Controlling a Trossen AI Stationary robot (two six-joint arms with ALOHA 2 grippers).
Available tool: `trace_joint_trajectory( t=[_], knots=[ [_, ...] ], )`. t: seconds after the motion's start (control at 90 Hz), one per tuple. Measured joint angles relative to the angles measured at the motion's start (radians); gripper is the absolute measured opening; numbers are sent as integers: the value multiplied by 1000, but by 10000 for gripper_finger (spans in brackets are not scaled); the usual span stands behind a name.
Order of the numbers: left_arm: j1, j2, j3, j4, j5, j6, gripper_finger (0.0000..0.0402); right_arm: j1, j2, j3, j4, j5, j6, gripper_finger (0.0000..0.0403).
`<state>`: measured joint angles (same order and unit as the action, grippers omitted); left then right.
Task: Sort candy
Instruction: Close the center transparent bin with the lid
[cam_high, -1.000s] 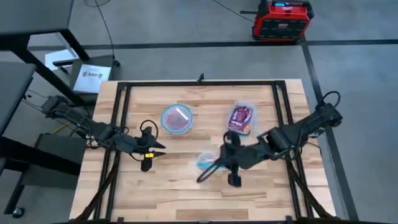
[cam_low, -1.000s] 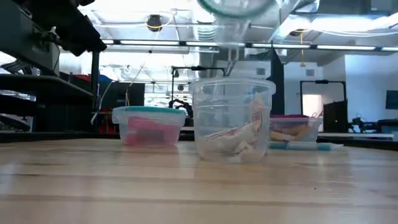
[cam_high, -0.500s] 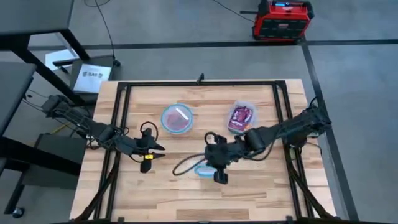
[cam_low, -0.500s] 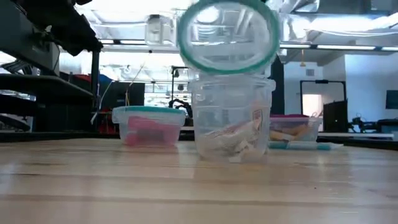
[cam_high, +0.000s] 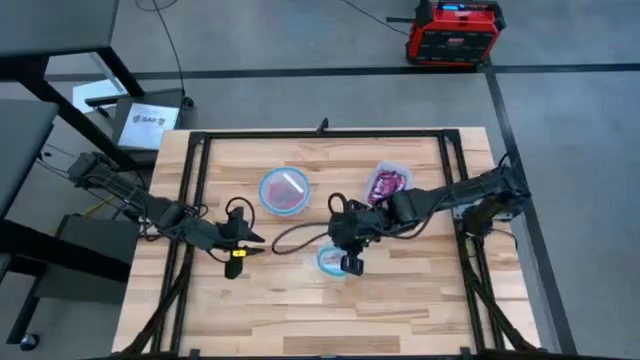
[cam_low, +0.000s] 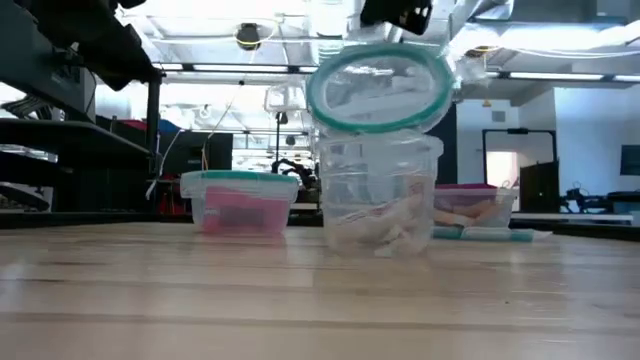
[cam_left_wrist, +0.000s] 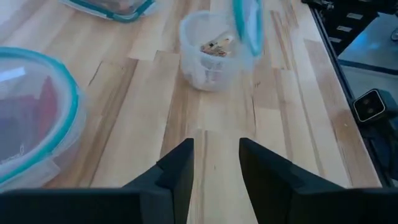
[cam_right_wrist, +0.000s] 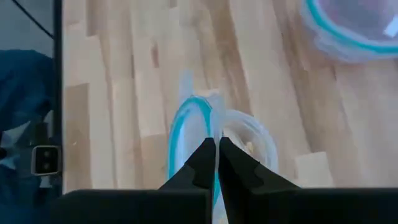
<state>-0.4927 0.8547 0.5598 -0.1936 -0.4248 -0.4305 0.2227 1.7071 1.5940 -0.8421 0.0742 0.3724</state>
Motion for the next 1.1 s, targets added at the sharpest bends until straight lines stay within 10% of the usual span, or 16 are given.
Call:
trace_joint_trajectory(
  t=[1.1],
  knots=[
    [0,0,0,-27,47,-9,113,-143,-10,108,-122,-160,-35,0]
  ],
)
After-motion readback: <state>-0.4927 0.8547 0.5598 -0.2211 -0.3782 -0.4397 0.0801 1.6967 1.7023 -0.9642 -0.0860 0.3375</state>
